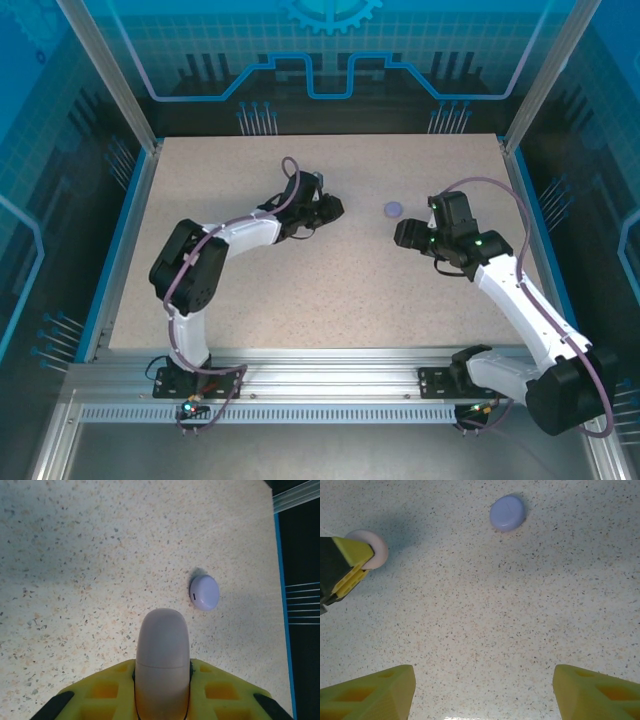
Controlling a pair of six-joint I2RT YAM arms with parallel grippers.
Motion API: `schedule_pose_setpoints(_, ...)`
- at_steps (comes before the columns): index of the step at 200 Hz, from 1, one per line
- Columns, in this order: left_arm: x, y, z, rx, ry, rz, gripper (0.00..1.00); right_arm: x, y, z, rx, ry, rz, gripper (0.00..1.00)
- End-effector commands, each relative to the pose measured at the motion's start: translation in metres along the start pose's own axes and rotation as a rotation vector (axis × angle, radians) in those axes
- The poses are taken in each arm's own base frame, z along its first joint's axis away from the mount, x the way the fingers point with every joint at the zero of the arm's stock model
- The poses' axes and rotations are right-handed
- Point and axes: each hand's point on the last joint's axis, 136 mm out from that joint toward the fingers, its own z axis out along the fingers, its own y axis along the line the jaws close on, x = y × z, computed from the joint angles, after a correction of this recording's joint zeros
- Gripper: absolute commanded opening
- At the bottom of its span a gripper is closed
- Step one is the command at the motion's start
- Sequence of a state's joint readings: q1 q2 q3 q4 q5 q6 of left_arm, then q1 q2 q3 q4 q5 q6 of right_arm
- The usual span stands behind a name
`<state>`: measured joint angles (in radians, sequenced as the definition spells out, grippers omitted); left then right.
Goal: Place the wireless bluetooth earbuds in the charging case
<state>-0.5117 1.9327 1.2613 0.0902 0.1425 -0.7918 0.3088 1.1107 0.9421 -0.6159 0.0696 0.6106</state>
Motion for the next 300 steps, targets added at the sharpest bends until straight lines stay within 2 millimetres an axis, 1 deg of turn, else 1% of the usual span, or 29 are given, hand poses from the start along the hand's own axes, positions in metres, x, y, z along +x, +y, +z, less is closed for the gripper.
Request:
schedule_pose_setpoints(1, 0.013, 0.013, 0.010, -0.048, 0.099, -0.081, 0.00, 0.002, 0.004, -0.003, -0.016, 0.000, -0.021, 0.73)
schedule_pose_setpoints(44, 0.013, 0.023, 0.027, -0.133, 0.165, -0.117, 0.00, -0.002, 0.005, -0.007, -0.012, -0.012, -0.033, 0.73)
schedule_pose_setpoints(75, 0.013, 0.026, 0.038, -0.178, 0.211, -0.106, 0.00, -0.004, 0.004, -0.008, -0.005, -0.019, -0.042, 0.74)
schedule_pose_setpoints(110, 0.014, 0.033, 0.046, -0.213, 0.232, -0.105, 0.00, -0.009, 0.004, -0.011, 0.004, -0.028, -0.057, 0.74)
schedule_pose_setpoints(136, 0.010, 0.034, 0.052, -0.218, 0.233, -0.102, 0.00, -0.011, 0.005, -0.011, 0.004, -0.032, -0.060, 0.74)
schedule_pose_setpoints(184, 0.009, 0.046, 0.061, -0.256, 0.254, -0.094, 0.00, -0.013, 0.005, -0.013, 0.004, -0.036, -0.060, 0.74)
schedule_pose_setpoints(202, 0.010, 0.053, 0.062, -0.281, 0.272, -0.092, 0.04, -0.014, 0.006, -0.015, 0.003, -0.038, -0.060, 0.74)
schedule_pose_setpoints(209, 0.010, 0.056, 0.061, -0.287, 0.274, -0.092, 0.06, -0.014, 0.006, -0.015, 0.001, -0.039, -0.061, 0.74)
schedule_pose_setpoints(233, 0.009, 0.063, 0.060, -0.308, 0.283, -0.087, 0.22, -0.017, 0.008, -0.016, -0.001, -0.043, -0.062, 0.74)
schedule_pose_setpoints(253, 0.006, 0.068, 0.057, -0.329, 0.291, -0.077, 0.31, -0.019, 0.010, -0.017, -0.003, -0.043, -0.064, 0.74)
schedule_pose_setpoints(280, -0.001, 0.068, 0.051, -0.341, 0.291, -0.045, 0.39, -0.021, 0.012, -0.019, -0.008, -0.044, -0.067, 0.74)
schedule_pose_setpoints(300, -0.006, 0.067, 0.048, -0.339, 0.291, -0.024, 0.43, -0.023, 0.014, -0.020, -0.013, -0.045, -0.066, 0.74)
